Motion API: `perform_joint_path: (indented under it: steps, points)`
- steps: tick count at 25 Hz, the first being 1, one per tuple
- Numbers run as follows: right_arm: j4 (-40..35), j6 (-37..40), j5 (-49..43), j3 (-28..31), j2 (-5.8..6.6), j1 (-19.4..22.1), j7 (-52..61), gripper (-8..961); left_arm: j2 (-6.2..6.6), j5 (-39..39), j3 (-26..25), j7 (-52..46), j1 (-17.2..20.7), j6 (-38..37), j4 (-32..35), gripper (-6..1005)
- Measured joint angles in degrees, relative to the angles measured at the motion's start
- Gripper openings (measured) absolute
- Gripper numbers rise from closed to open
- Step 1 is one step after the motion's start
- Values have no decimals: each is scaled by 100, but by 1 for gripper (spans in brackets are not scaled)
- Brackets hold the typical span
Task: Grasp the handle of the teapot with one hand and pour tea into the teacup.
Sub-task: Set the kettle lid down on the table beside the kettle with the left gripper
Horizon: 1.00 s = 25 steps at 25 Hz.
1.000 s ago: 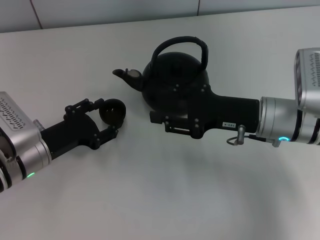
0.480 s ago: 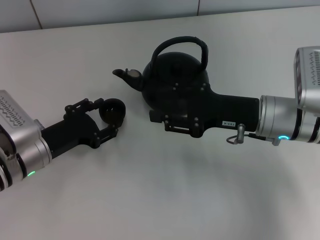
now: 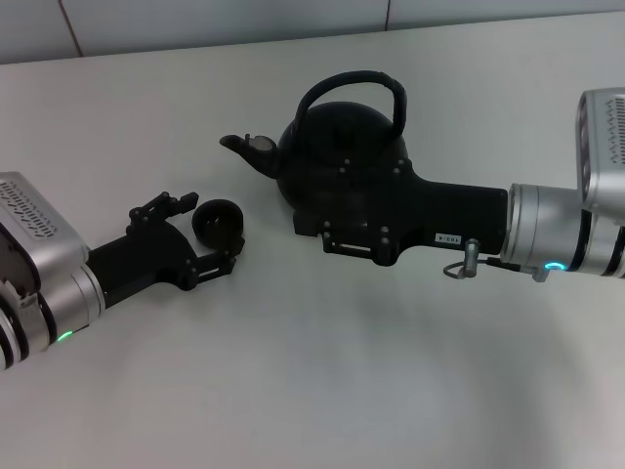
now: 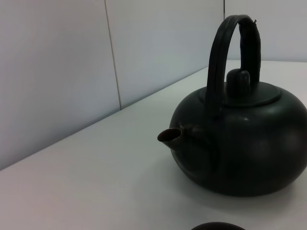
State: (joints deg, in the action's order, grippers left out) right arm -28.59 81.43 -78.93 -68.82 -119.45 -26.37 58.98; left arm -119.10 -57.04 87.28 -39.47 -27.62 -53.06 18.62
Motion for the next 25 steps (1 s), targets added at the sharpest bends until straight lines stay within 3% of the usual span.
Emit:
perform_joint_path:
  steps: [7,18,25]
  points:
    - [11,-23,0,-9,1,0,-1,577,11,0,29,17,21,-42,17,870]
    - [13,-23,0,0,1,-6,-1,576,47,-2,53,-37,150,-395,148,869]
    - [-2,-21,1,0,0,-9,-1,575,100,-61,32,-58,798,-797,987,870]
